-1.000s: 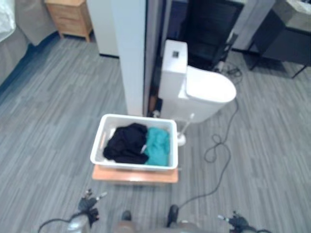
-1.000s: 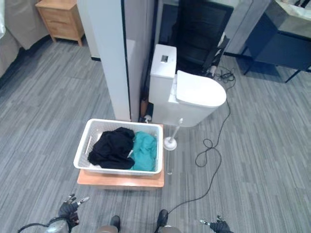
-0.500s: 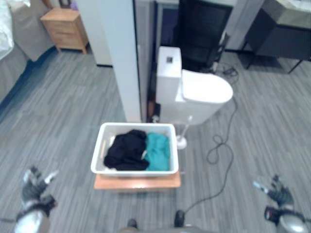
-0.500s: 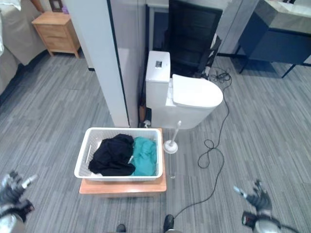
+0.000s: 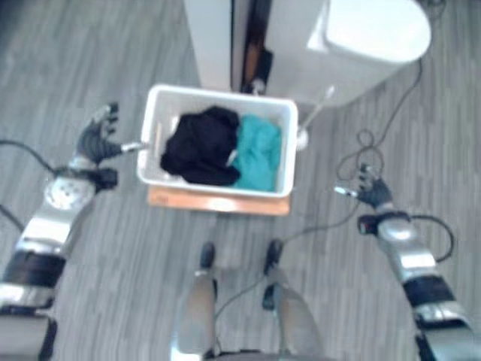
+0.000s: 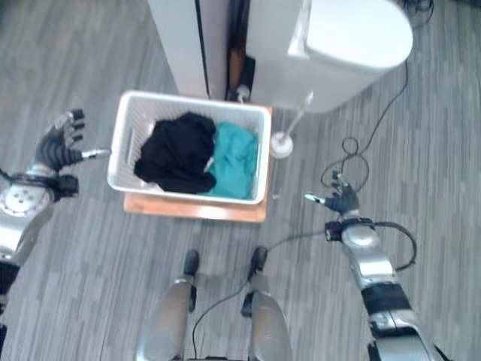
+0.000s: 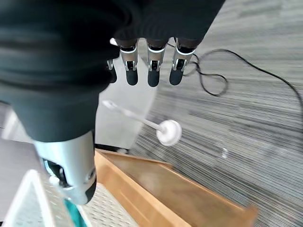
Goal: Grab the laundry basket,head to the washer,open it,put in the laundry and shut it.
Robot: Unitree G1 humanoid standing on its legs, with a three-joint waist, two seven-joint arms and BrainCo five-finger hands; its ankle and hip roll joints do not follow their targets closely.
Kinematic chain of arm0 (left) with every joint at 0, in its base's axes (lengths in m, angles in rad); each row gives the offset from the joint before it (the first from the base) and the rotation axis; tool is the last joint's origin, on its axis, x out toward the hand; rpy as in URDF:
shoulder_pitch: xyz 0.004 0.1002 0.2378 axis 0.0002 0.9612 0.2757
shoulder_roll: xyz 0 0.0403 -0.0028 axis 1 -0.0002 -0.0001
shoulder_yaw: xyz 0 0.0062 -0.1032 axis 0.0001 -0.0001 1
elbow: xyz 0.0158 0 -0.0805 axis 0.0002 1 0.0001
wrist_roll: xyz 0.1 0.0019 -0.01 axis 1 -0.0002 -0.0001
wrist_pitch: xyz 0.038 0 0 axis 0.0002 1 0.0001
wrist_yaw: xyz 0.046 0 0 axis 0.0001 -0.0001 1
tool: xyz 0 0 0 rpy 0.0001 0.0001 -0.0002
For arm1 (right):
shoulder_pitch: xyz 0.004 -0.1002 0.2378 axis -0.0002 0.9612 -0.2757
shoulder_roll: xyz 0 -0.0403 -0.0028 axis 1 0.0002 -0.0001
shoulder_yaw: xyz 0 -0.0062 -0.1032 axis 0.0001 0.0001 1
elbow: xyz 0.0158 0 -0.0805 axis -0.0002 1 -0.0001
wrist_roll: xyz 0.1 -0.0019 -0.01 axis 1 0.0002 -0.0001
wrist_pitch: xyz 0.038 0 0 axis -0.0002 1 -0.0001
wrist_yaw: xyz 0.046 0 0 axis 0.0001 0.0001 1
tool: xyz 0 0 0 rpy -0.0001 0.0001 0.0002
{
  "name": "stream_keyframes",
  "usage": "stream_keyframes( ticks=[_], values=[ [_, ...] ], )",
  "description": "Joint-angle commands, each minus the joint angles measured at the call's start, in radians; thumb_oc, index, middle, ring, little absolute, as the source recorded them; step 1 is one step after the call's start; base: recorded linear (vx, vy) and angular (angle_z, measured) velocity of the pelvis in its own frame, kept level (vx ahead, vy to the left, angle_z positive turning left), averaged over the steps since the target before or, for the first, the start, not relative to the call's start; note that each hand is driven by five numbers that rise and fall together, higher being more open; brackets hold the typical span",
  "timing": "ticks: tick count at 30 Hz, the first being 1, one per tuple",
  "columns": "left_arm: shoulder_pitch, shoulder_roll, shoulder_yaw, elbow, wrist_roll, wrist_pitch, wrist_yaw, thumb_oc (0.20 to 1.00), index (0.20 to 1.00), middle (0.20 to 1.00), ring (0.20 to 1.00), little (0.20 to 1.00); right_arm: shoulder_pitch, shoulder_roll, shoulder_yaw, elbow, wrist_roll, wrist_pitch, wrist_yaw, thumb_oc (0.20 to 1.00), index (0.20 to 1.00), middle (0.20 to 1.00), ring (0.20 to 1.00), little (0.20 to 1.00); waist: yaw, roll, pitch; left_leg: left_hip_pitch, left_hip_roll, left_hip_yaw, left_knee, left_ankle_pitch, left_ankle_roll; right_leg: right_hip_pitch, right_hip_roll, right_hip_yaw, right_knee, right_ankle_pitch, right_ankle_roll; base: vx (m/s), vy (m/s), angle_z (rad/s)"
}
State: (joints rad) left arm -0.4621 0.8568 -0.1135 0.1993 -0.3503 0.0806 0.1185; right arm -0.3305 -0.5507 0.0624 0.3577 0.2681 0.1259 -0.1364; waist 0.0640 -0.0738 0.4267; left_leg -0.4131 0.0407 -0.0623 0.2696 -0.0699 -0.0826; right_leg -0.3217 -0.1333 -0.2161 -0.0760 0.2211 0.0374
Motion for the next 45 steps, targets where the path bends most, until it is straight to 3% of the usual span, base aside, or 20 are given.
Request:
stream_keyframes(
  ticks=[1,12,23,38,45],
  values=[
    [-0.061,-0.038,0.031,0.084,0.1,-0.011,0.063,1.0,1.0,1.0,1.0,1.0,0.031,-0.028,0.007,-0.068,-0.065,-0.017,-0.043,1.0,1.0,1.0,1.0,1.0,0.026,0.038,-0.059,0.025,-0.011,0.003,-0.194,0.143,0.045,0.077,-0.047,0.012,0.136,-0.17,0.088,-0.05,-0.003,-0.03],
    [-0.193,-0.106,0.015,0.153,0.311,0.03,0.164,1.0,1.0,1.0,1.0,1.0,-0.071,0.022,0.032,-0.037,-0.111,-0.017,-0.111,1.0,1.0,1.0,1.0,1.0,0.026,0.032,-0.048,0.008,-0.011,0.0,-0.21,0.148,0.033,0.066,-0.046,0.002,0.12,-0.173,0.081,0.0,-0.001,0.0],
    [-0.281,-0.151,-0.021,0.171,0.362,0.054,0.237,1.0,1.0,1.0,1.0,1.0,-0.218,0.024,0.091,-0.013,-0.109,-0.013,-0.173,1.0,1.0,1.0,1.0,1.0,0.029,0.041,-0.032,-0.001,-0.018,-0.006,-0.207,0.148,0.034,0.059,-0.043,0.01,0.116,-0.172,0.076,0.0,-0.001,0.01],
    [-0.497,-0.221,-0.178,0.311,0.373,0.1,0.284,1.0,1.0,1.0,1.0,1.0,-0.416,0.077,0.198,0.101,-0.068,0.0,-0.223,1.0,1.0,1.0,1.0,1.0,0.029,0.053,-0.006,-0.034,-0.029,-0.016,-0.206,0.156,0.036,0.031,-0.047,0.009,0.121,-0.172,0.076,0.0,-0.005,0.04],
    [-0.544,-0.241,-0.204,0.35,0.4,0.118,0.306,1.0,1.0,1.0,1.0,1.0,-0.474,0.095,0.224,0.132,-0.055,-0.004,-0.238,1.0,1.0,1.0,1.0,1.0,0.029,0.052,0.005,-0.046,-0.03,-0.016,-0.201,0.155,0.036,0.018,-0.05,0.012,0.125,-0.171,0.077,0.0,0.0,0.0]
  ],
)
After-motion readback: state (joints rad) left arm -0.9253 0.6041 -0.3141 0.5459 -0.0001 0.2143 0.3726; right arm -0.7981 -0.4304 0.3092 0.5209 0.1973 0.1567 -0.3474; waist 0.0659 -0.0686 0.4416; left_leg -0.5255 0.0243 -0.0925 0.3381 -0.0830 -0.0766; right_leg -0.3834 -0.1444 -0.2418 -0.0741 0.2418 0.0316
